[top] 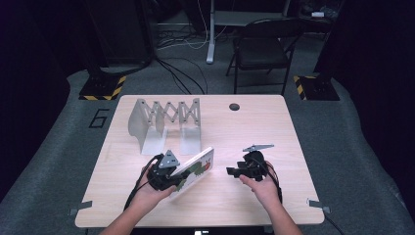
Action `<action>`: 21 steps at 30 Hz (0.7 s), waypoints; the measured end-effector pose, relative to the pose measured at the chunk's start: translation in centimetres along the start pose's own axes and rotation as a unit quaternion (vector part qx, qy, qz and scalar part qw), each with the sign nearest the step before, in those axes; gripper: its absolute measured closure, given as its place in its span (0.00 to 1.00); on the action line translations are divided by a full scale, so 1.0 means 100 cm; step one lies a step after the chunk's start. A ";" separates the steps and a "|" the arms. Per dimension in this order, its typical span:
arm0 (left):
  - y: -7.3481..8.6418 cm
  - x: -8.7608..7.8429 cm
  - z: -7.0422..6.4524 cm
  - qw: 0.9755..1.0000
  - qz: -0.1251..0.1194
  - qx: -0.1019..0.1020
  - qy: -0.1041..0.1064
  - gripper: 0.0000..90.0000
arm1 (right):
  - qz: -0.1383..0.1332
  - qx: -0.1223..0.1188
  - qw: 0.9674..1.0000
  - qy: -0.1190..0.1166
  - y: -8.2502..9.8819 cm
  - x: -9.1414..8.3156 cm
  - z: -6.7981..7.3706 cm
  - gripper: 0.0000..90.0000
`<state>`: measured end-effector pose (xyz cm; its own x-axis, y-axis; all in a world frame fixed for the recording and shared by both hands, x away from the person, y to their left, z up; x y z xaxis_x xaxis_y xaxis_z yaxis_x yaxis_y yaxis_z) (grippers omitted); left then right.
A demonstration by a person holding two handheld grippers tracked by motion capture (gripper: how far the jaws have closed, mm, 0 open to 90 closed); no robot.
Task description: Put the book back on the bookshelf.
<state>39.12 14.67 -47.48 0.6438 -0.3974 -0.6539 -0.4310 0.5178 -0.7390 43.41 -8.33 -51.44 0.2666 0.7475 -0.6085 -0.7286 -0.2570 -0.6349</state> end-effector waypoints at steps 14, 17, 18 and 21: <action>-0.019 -0.019 0.013 1.000 0.002 -0.003 -0.005 0.84 | -0.011 0.005 1.000 -0.001 0.000 -0.004 -0.004 0.46; -0.024 -0.024 0.016 1.000 0.003 -0.002 -0.003 0.84 | -0.014 0.008 1.000 -0.001 0.000 -0.004 -0.005 0.46; -0.026 -0.026 0.018 1.000 0.003 0.000 -0.007 0.84 | -0.014 0.006 1.000 -0.001 -0.001 -0.004 -0.005 0.46; -0.030 -0.030 0.020 1.000 0.001 -0.002 -0.007 0.84 | -0.017 0.001 1.000 -0.001 -0.001 -0.004 -0.007 0.46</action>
<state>39.74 15.77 -42.96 0.6522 -0.3850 -0.6530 -0.4344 0.5162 -0.7381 43.79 -9.04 -51.44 0.2897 0.7570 -0.5857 -0.7202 -0.2307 -0.6543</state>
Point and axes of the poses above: each handheld gripper's, and its own axes: x roughly forward along the jaws, y roughly out of its underside, z roughly to its left, the point moved 7 cm from there along x, roughly forward along the jaws, and after that the axes turned 15 degrees about -y, right-handed, at the moved point
